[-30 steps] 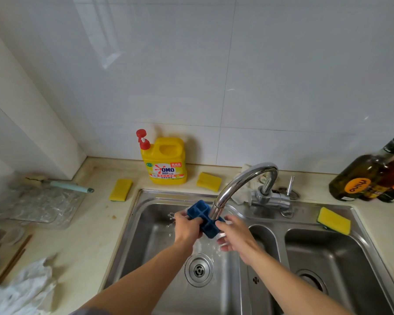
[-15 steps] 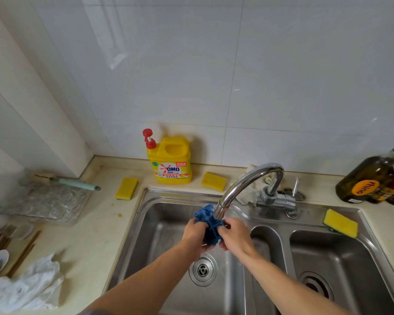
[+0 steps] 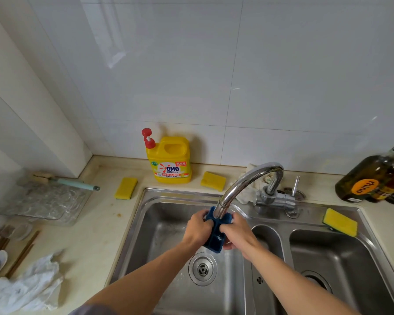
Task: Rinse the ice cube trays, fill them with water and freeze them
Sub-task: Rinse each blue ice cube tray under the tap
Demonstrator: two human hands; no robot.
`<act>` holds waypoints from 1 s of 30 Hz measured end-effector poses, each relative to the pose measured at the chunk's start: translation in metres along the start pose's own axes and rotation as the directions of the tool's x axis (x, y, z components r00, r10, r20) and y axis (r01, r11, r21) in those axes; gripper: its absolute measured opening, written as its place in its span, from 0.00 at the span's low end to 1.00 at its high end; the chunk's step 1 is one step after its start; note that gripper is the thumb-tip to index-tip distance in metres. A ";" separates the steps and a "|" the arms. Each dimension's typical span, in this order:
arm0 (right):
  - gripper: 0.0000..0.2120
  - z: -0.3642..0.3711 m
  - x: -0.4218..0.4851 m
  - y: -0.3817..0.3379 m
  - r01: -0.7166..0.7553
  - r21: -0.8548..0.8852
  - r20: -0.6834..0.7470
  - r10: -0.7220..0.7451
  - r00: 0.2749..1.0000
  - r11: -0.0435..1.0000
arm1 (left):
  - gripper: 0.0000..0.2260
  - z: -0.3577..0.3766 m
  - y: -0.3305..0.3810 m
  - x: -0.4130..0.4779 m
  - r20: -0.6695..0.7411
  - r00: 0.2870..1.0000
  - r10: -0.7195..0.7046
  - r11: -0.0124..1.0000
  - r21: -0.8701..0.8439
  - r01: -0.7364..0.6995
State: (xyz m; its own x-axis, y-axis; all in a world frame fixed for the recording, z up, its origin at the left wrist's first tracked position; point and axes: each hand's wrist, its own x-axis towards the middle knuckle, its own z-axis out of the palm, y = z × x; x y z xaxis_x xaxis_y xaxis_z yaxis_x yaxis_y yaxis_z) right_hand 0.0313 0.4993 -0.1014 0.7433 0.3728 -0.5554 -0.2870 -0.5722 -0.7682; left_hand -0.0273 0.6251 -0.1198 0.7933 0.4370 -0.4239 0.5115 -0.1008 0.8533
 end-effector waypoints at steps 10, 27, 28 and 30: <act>0.10 -0.005 0.007 0.005 -0.030 0.171 -0.105 0.049 0.993 0.985 | 0.14 -0.009 -0.010 0.001 0.183 0.960 -0.210 0.866 -0.421 0.269; 0.06 -0.009 0.011 0.003 -0.114 0.145 0.064 0.106 0.992 0.983 | 0.11 -0.014 -0.006 0.006 -0.100 0.979 -0.180 0.962 -0.225 0.154; 0.07 -0.007 0.010 0.003 -0.117 0.121 0.062 0.110 0.992 0.986 | 0.11 -0.013 -0.006 0.006 -0.101 0.981 -0.167 0.965 -0.221 0.142; 0.09 -0.003 0.011 0.003 -0.105 0.082 0.047 0.101 0.994 0.991 | 0.11 -0.012 -0.007 0.007 -0.102 0.983 -0.153 0.968 -0.218 0.127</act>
State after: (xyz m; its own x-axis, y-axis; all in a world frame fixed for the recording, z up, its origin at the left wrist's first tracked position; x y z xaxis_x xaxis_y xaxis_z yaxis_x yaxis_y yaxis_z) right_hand 0.0400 0.4992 -0.1088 0.6811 0.3472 -0.6446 -0.4120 -0.5461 -0.7294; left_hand -0.0296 0.6398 -0.1253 0.6680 0.5364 -0.5158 0.5241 0.1531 0.8378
